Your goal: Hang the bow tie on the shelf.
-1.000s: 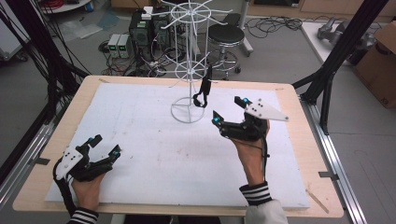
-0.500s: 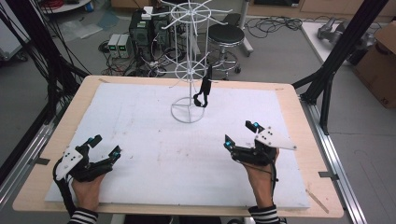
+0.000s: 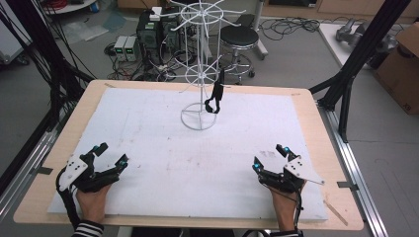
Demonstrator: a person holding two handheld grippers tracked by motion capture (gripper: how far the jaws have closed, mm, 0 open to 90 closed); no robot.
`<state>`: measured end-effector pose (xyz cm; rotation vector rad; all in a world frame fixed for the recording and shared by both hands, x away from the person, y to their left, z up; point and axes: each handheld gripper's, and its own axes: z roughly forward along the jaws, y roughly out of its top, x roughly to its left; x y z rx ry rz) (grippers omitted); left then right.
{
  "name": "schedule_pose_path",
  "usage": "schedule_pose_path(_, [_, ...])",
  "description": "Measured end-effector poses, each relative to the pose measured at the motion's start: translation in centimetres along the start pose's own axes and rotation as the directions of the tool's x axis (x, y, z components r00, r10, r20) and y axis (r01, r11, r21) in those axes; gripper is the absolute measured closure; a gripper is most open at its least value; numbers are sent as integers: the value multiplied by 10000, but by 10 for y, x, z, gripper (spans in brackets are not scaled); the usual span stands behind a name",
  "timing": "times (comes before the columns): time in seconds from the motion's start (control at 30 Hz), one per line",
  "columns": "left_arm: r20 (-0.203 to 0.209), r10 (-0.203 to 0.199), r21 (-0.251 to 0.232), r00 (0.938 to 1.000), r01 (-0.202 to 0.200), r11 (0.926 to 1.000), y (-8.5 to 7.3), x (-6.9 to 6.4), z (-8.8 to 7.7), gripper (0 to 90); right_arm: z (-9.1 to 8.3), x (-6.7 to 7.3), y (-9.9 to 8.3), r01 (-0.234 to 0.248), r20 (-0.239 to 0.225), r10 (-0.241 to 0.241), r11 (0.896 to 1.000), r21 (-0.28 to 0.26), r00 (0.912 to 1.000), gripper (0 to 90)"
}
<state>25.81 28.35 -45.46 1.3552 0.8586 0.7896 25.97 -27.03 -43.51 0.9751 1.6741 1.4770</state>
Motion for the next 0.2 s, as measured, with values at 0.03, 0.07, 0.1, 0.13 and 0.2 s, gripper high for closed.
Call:
schedule_pose_path(0.03, [-9,0,3,10000,0,10000,0,0,0,150,0,-2,-2,53,65,-52,9999,-99,10000,110])
schedule_pose_path(0.07, [-4,7,11,10000,-7,10000,0,0,0,150,0,-3,-4,56,138,-54,9999,-95,9999,110])
schedule_pose_path(0.1, [2,-10,-8,10000,10,10000,0,0,0,150,-1,-4,-7,26,182,-26,10000,-35,9998,110])
schedule_pose_path(0.13, [11,-18,-18,10000,18,10000,0,0,0,150,0,-5,-10,47,271,-49,10000,59,9996,110])
schedule_pose_path(0.2, [-4,-74,-31,10000,74,10000,0,0,0,150,0,-6,-15,-2,342,-5,9998,192,9994,110])
